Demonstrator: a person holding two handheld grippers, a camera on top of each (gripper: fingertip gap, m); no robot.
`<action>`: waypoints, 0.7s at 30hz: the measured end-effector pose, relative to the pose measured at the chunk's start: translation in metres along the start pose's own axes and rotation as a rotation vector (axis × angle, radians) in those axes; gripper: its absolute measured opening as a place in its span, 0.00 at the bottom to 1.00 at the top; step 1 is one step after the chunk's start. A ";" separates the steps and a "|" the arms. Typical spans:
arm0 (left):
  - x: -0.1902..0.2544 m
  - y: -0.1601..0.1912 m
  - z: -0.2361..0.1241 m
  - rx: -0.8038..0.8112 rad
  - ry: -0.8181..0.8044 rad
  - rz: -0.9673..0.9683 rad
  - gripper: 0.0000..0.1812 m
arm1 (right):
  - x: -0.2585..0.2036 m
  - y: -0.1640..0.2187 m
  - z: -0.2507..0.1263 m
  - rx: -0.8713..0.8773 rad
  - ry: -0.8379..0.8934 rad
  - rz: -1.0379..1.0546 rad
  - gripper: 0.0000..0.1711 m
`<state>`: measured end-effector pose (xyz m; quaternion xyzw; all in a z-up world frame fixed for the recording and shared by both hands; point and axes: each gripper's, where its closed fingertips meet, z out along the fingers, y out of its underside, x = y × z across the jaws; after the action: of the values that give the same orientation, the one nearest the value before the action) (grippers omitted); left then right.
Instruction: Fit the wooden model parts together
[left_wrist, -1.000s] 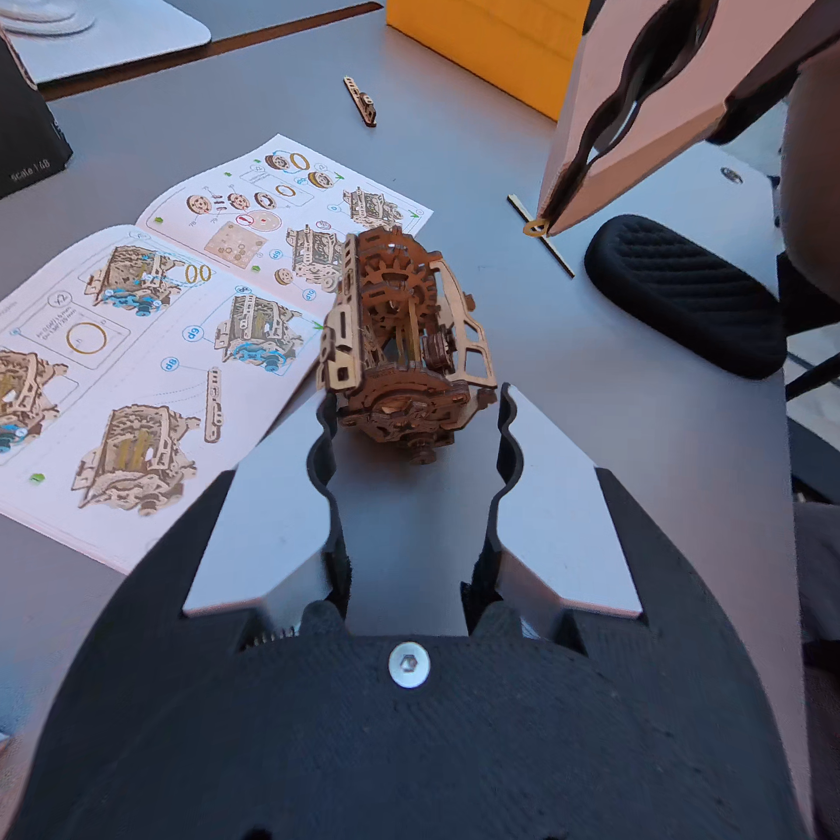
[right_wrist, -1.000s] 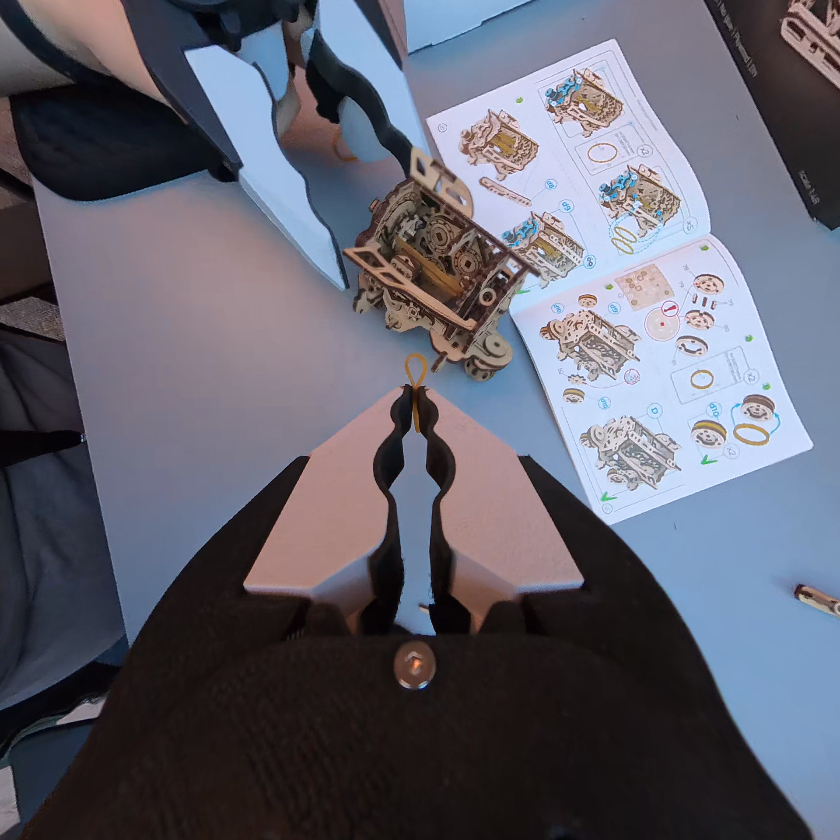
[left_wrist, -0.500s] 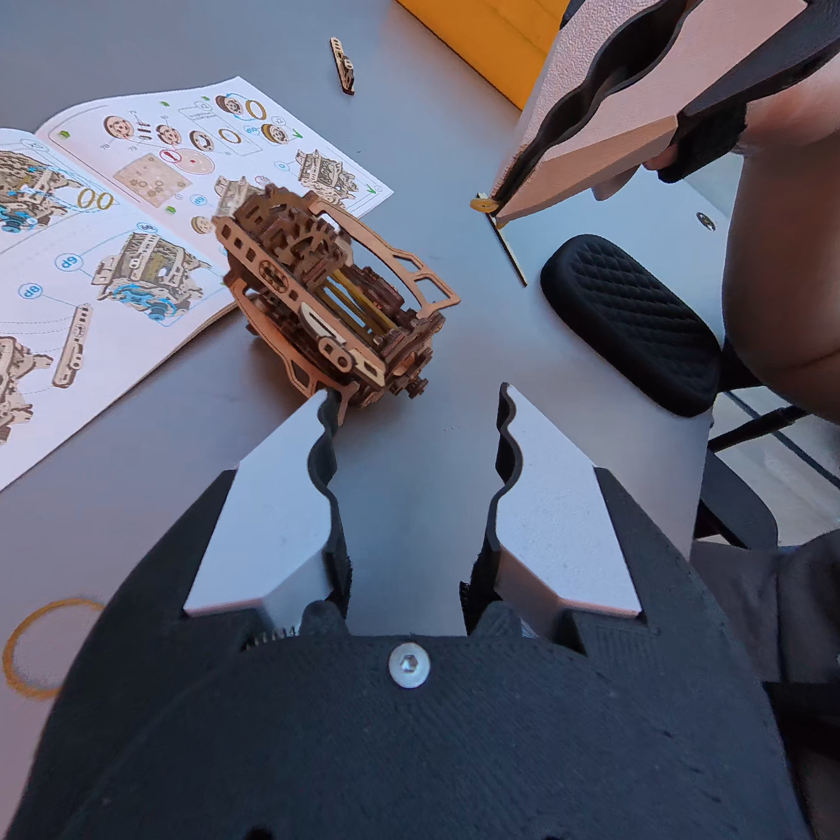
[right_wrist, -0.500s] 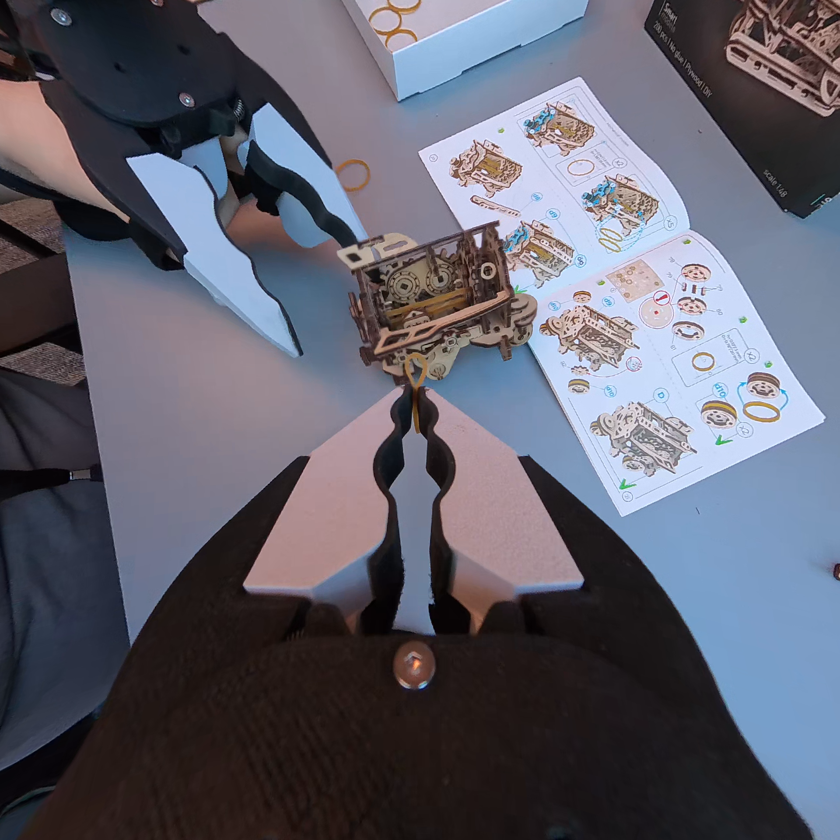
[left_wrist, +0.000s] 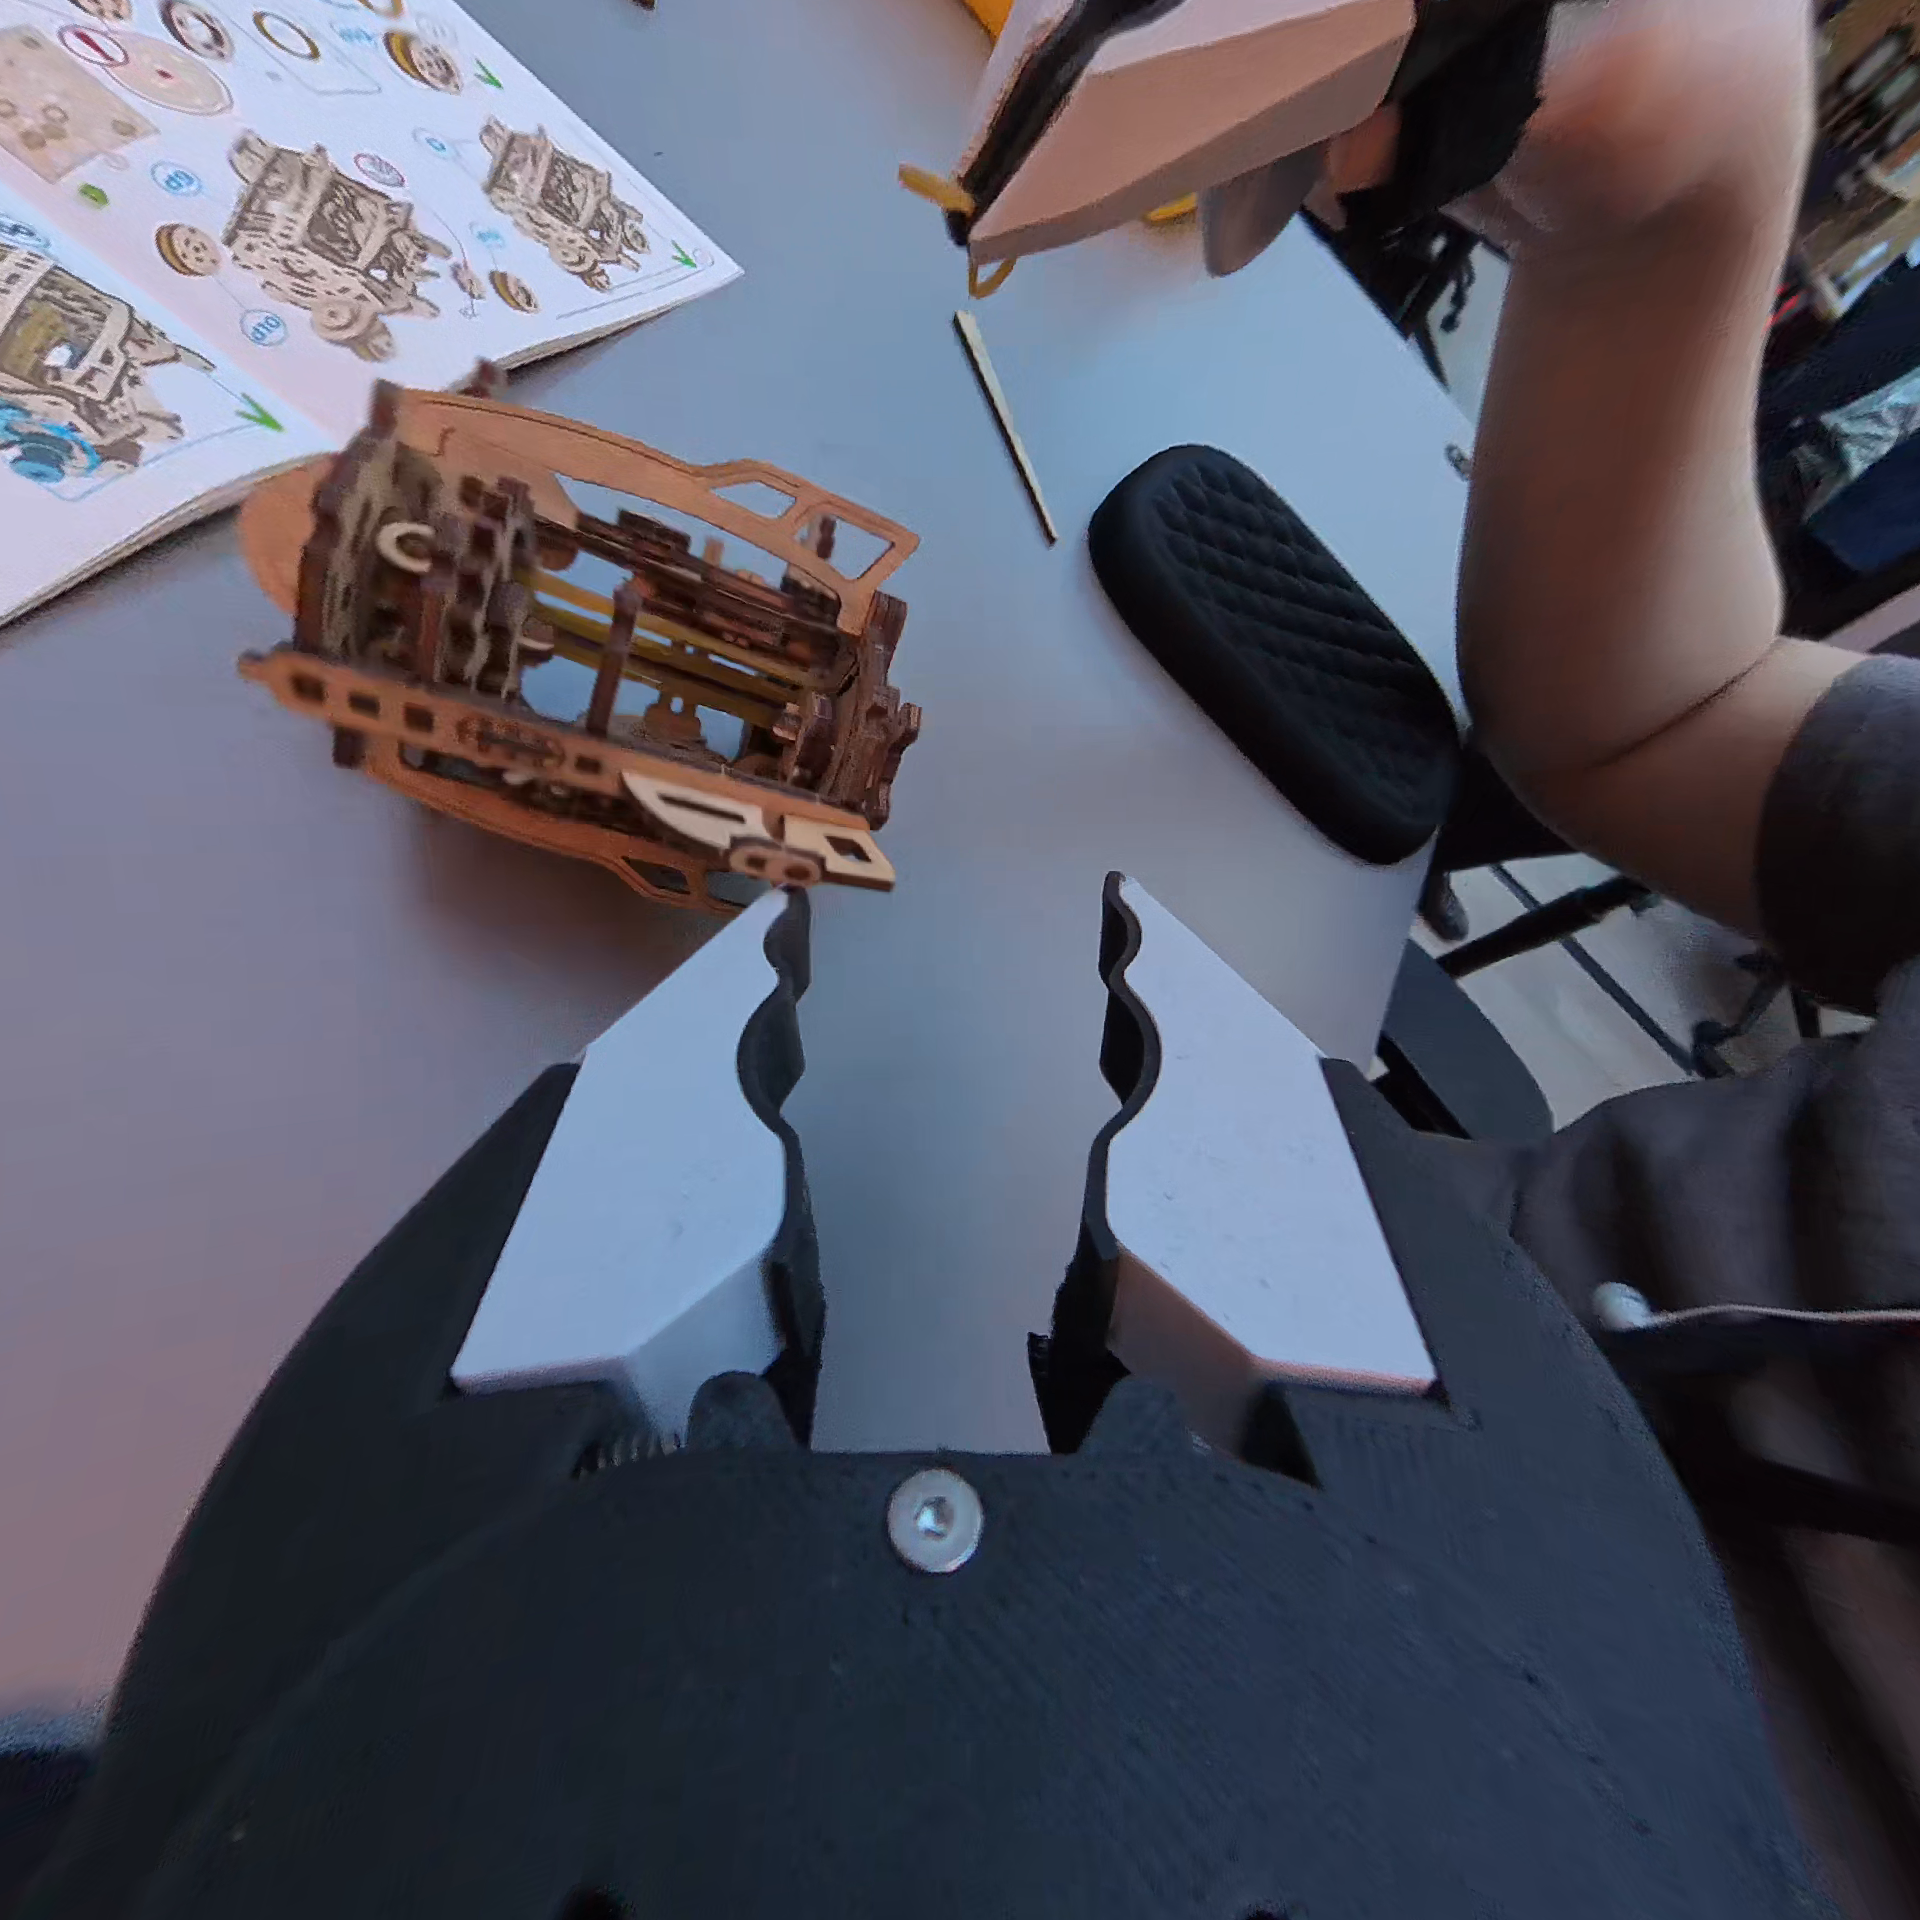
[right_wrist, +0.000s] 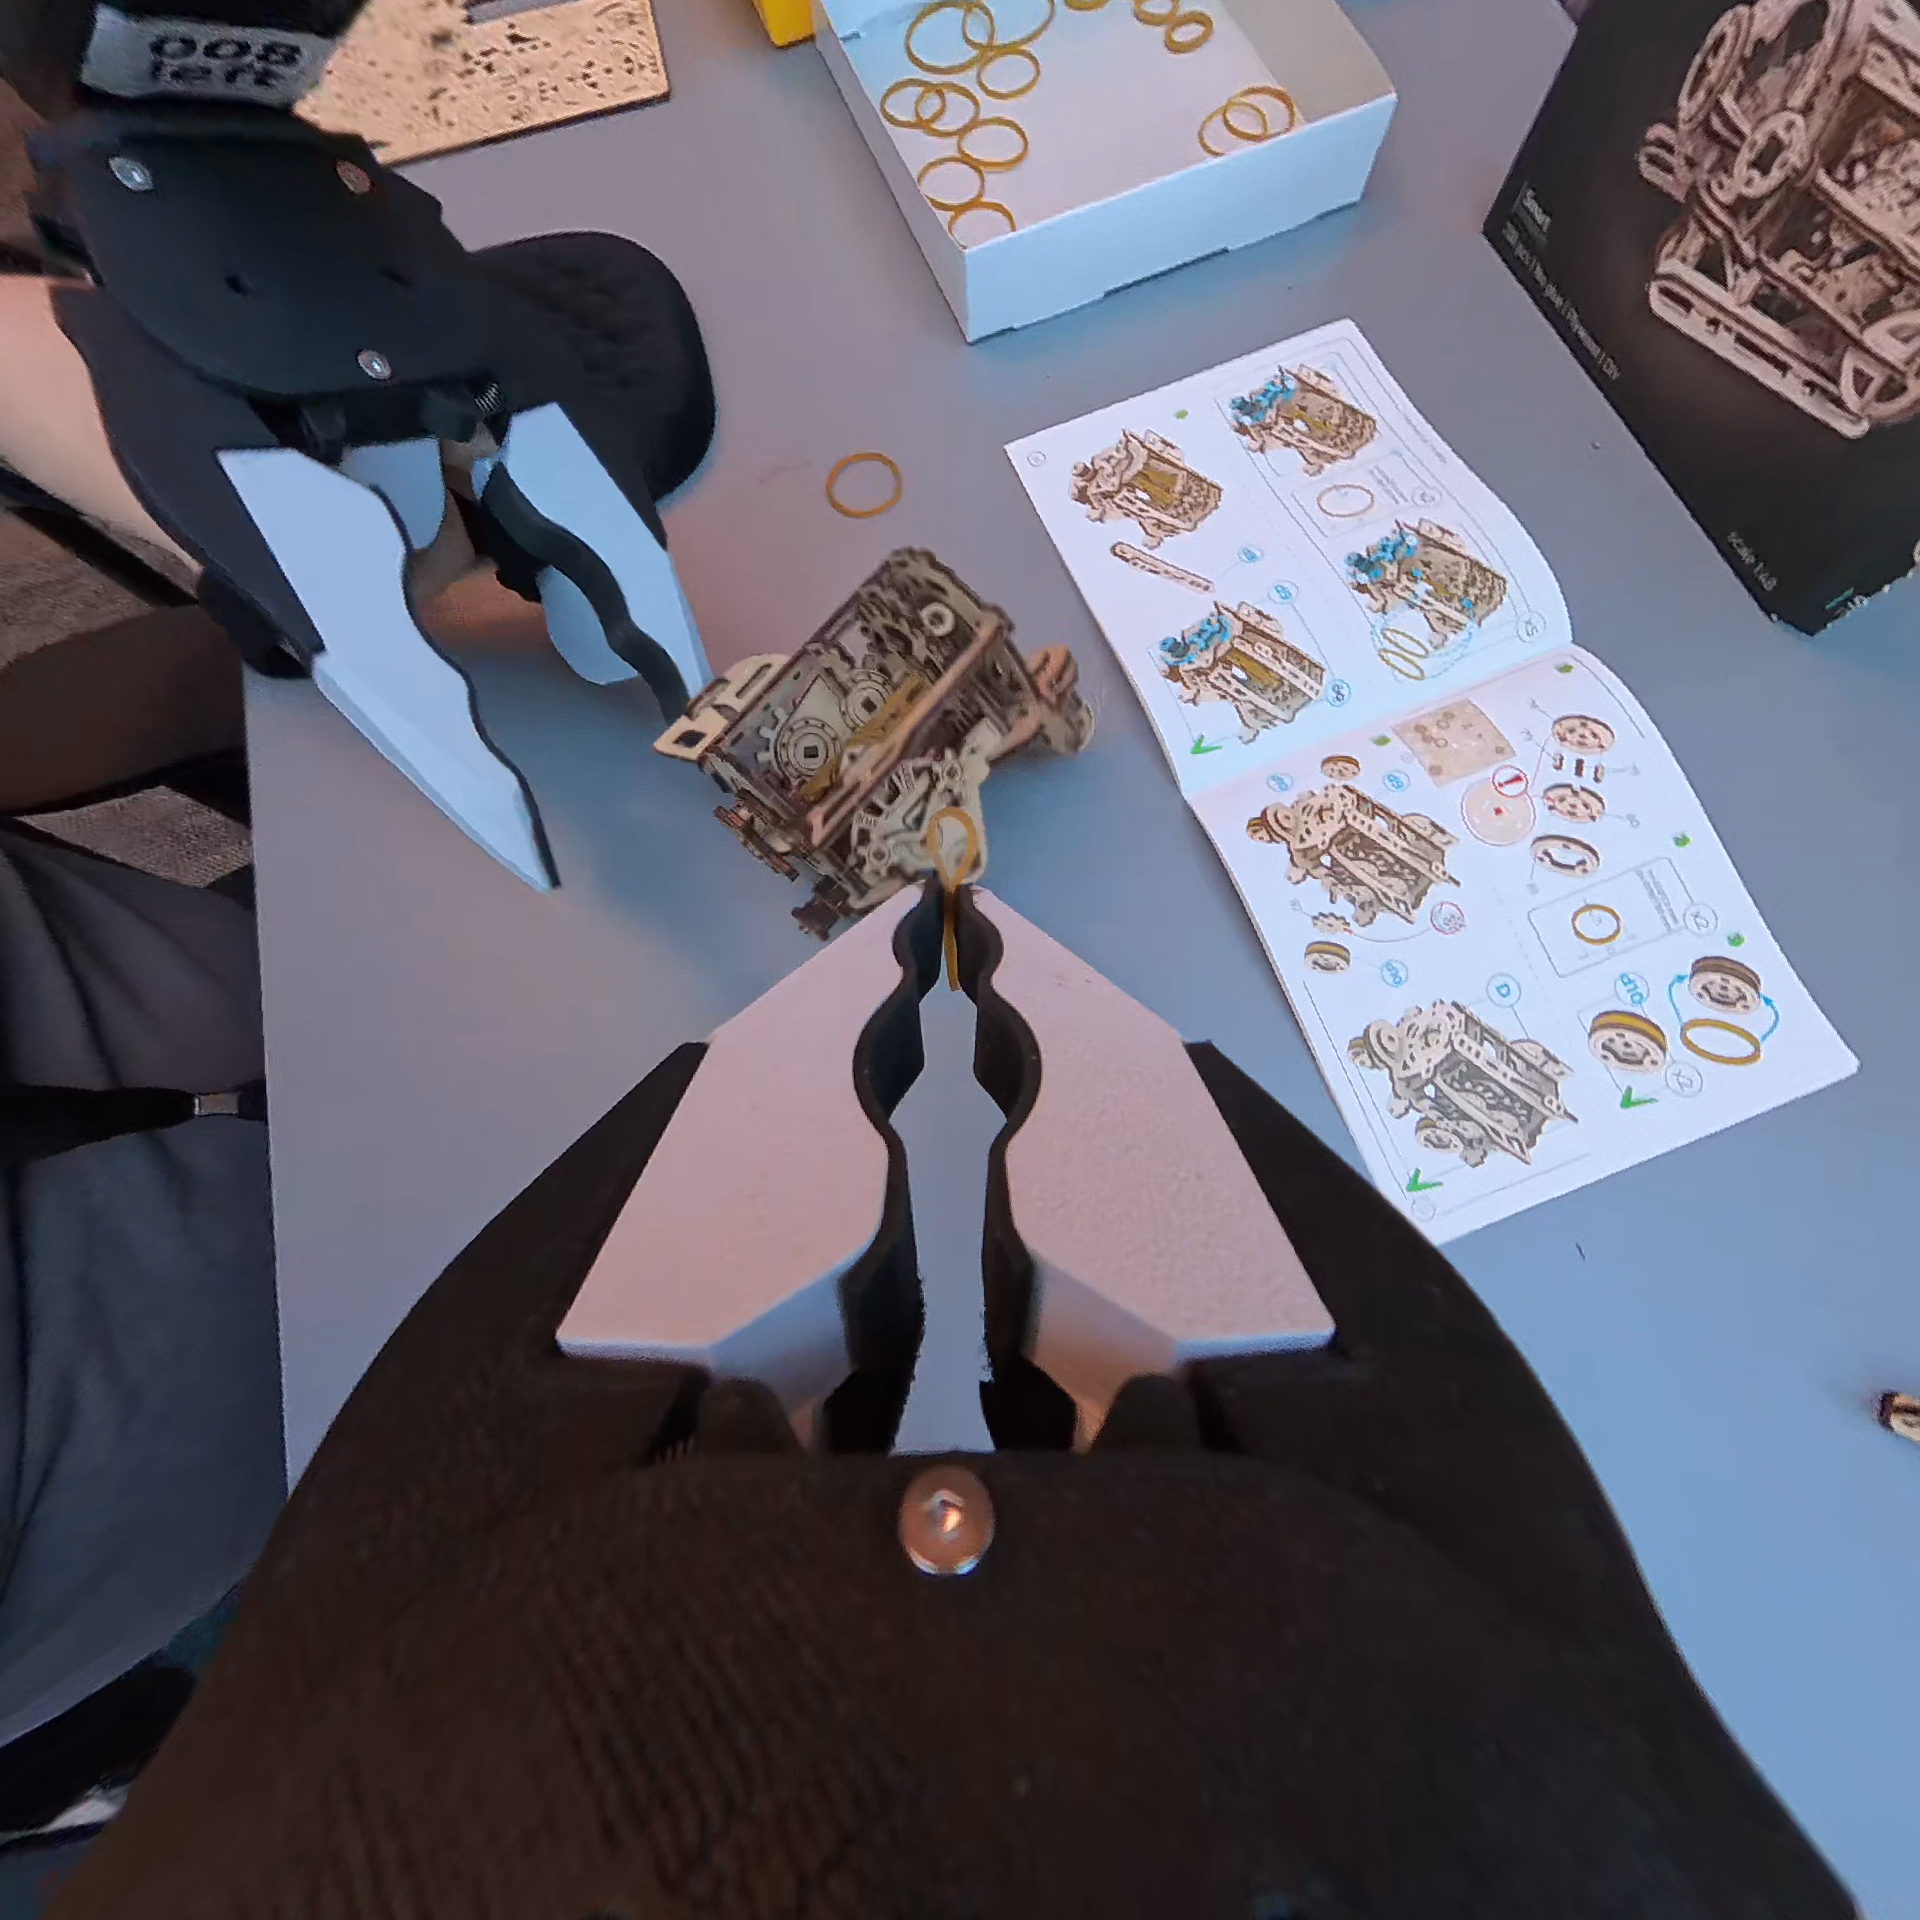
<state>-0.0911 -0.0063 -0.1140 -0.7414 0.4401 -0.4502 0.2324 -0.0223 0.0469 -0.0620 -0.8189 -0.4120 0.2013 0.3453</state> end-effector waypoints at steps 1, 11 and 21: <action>0.002 -0.002 -0.009 0.023 -0.003 -0.005 0.29 | -0.003 -0.004 0.002 -0.009 -0.004 -0.028 0.00; -0.008 -0.002 0.006 0.023 -0.061 0.050 0.30 | -0.013 -0.015 0.017 -0.025 0.037 -0.107 0.00; 0.007 -0.016 0.028 0.120 -0.009 0.057 0.32 | -0.004 -0.006 0.010 -0.028 0.047 -0.074 0.00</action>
<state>-0.0581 -0.0057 -0.1132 -0.7154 0.4321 -0.4657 0.2910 -0.0338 0.0495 -0.0643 -0.8123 -0.4364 0.1632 0.3508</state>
